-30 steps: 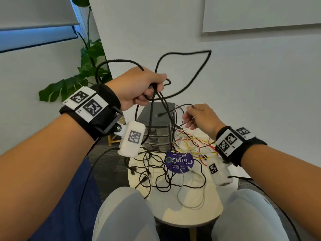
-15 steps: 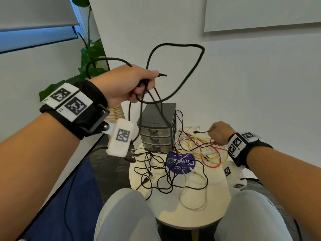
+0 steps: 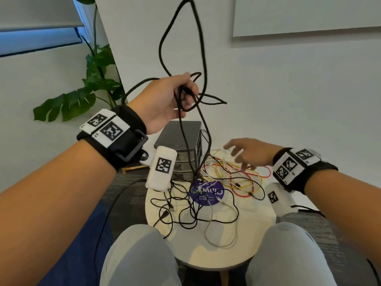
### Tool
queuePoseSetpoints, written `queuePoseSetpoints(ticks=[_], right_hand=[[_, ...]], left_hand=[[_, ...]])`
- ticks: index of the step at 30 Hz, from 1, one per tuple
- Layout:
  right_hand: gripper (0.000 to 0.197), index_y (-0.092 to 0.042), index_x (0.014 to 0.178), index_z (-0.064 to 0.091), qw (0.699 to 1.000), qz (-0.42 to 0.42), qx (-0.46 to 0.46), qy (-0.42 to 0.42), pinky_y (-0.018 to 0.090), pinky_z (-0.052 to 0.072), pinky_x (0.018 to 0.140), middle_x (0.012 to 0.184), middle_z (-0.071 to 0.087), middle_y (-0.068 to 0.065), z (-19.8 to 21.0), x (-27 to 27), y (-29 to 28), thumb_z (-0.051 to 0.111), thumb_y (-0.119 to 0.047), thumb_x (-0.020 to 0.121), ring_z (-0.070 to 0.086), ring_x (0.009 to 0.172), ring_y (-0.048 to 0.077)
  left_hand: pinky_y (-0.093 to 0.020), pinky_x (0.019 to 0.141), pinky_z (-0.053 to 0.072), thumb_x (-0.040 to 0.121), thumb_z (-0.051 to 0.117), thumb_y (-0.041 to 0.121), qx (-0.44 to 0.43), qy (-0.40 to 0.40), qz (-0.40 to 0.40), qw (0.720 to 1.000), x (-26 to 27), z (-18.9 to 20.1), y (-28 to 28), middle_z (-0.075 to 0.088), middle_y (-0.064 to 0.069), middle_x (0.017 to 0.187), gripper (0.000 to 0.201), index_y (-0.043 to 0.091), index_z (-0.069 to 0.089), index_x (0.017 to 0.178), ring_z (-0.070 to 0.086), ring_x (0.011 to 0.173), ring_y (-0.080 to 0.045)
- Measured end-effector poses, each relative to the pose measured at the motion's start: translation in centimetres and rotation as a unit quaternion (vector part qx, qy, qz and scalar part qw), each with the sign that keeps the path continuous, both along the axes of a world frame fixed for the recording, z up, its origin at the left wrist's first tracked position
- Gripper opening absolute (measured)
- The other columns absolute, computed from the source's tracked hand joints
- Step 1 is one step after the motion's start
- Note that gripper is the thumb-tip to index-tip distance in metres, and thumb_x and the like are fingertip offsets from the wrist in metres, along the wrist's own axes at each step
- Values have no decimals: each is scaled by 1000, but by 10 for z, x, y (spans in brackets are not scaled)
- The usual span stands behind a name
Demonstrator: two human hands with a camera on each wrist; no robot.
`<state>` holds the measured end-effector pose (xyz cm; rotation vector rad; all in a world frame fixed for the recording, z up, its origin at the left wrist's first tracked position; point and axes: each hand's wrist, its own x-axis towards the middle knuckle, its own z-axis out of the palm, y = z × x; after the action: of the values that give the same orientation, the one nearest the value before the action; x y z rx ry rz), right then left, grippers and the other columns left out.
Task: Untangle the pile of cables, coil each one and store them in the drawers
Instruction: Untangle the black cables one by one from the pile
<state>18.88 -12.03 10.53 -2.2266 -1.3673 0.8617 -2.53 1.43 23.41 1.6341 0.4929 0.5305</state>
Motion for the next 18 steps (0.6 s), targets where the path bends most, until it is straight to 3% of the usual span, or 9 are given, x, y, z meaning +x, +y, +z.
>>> queuePoseSetpoints(ticks=[3, 7, 10, 12, 13, 14, 16, 18], right_hand=[[35, -21, 127, 61, 996, 35, 65, 43, 27, 51, 61, 115, 67, 6, 21, -9, -1, 53, -3, 98, 68, 77, 18], [37, -24, 119, 67, 983, 53, 137, 112, 31, 51, 73, 111, 73, 1, 41, -19, -8, 59, 1, 93, 69, 85, 13], [44, -39, 129, 63, 965, 103, 170, 171, 33, 51, 92, 129, 64, -10, 44, -37, -12, 70, -23, 89, 64, 111, 10], [32, -37, 127, 65, 959, 151, 157, 180, 40, 48, 102, 134, 61, -11, 38, -53, -10, 65, -37, 95, 58, 124, 13], [24, -28, 118, 69, 956, 163, 156, 185, 44, 46, 104, 131, 65, -7, 35, -58, -7, 56, -39, 102, 58, 125, 15], [34, -18, 107, 71, 953, 153, 162, 204, 46, 46, 103, 126, 69, -1, 32, -60, -5, 45, -40, 107, 61, 122, 18], [48, -11, 91, 67, 928, 80, 201, 304, 43, 48, 93, 114, 73, 17, 31, -58, -2, 33, -40, 110, 66, 111, 26], [41, -11, 95, 65, 895, 8, 246, 371, 37, 49, 86, 112, 73, 24, 32, -48, -1, 34, -32, 111, 68, 106, 31]], left_hand=[[-29, 68, 42, 108, 41, 37, 0, 1, 6, 1000, 2, -3, -5, 62, -2, 81, 37, 13, 68, 99, 57, 72, -15], [-29, 69, 47, 108, 40, 36, -11, -18, 26, 999, 2, -5, -8, 71, -7, 89, 40, 8, 68, 113, 66, 78, -18], [-27, 66, 47, 109, 39, 34, -39, -51, 42, 997, 6, -7, -12, 70, -7, 86, 40, 8, 69, 108, 65, 72, -16], [-26, 64, 47, 109, 38, 32, -66, -80, 41, 994, 9, -7, -16, 69, -6, 84, 40, 8, 69, 101, 64, 70, -15], [-25, 64, 48, 110, 37, 32, -85, -95, 36, 991, 10, -6, -18, 69, -6, 84, 40, 9, 68, 99, 63, 71, -15], [-26, 66, 48, 110, 37, 32, -107, -107, 28, 988, 10, -6, -18, 70, -7, 85, 41, 9, 68, 96, 63, 73, -16], [-29, 74, 50, 109, 38, 33, -151, -117, 7, 982, 5, -4, -13, 72, -10, 91, 40, 11, 67, 92, 65, 83, -21], [-34, 86, 50, 108, 38, 35, -183, -106, -13, 977, -1, -5, -7, 73, -13, 101, 41, 13, 65, 87, 68, 97, -27]])
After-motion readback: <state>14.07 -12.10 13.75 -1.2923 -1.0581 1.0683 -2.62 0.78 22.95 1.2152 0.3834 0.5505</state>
